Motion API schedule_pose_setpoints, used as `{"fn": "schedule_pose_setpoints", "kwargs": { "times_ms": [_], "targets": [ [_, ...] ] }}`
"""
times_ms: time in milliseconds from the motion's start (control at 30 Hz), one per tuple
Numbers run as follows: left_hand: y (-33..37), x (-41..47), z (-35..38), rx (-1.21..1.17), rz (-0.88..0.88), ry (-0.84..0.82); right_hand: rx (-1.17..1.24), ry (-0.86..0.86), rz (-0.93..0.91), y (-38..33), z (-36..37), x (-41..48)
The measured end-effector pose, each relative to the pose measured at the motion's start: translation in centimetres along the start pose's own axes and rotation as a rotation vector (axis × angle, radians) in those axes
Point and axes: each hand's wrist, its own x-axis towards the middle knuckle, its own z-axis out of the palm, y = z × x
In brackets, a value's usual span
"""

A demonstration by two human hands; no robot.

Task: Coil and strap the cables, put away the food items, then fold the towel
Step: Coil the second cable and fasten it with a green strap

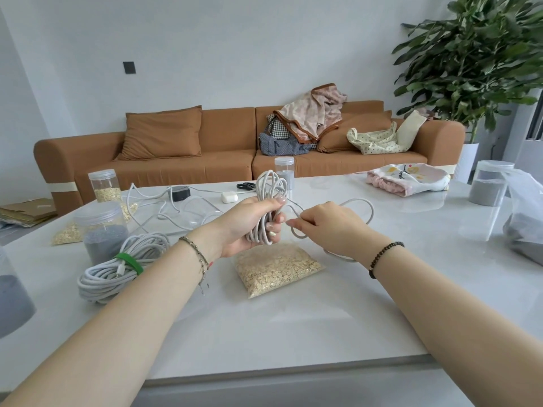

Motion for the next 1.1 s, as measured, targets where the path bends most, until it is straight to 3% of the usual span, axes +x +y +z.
{"fn": "schedule_pose_setpoints", "kwargs": {
  "times_ms": [133,300,467,700,800,933,1100],
  "targets": [
    [-0.7,0.6,-0.4,0.057,-0.008,-0.011,0.366,0.055,0.059,0.8,0.1,0.5],
    [-1.3,0.7,-0.9,0.316,0.005,0.013,0.801,-0.034,0.038,1.8,-1.5,0.4],
    [-1.4,0.9,-0.8,0.387,-0.013,0.054,1.002,0.116,0.005,2.1,-2.0,0.3],
    [-1.3,1.2,-0.6,0.386,-0.023,0.034,1.094,0.327,0.063,1.3,-1.9,0.4],
    [-1.5,1.4,-0.7,0.393,-0.013,0.049,0.998,0.383,0.023,0.7,-1.4,0.2],
    [-1.7,1.4,-0.3,0.396,0.033,0.094,0.473,0.483,-0.098,0.7,-0.2,0.5],
    [-1.5,1.2,0.4,0.119,0.033,0.095,0.181,0.616,-0.372,-0.5,0.8,0.1]
  ]
}}
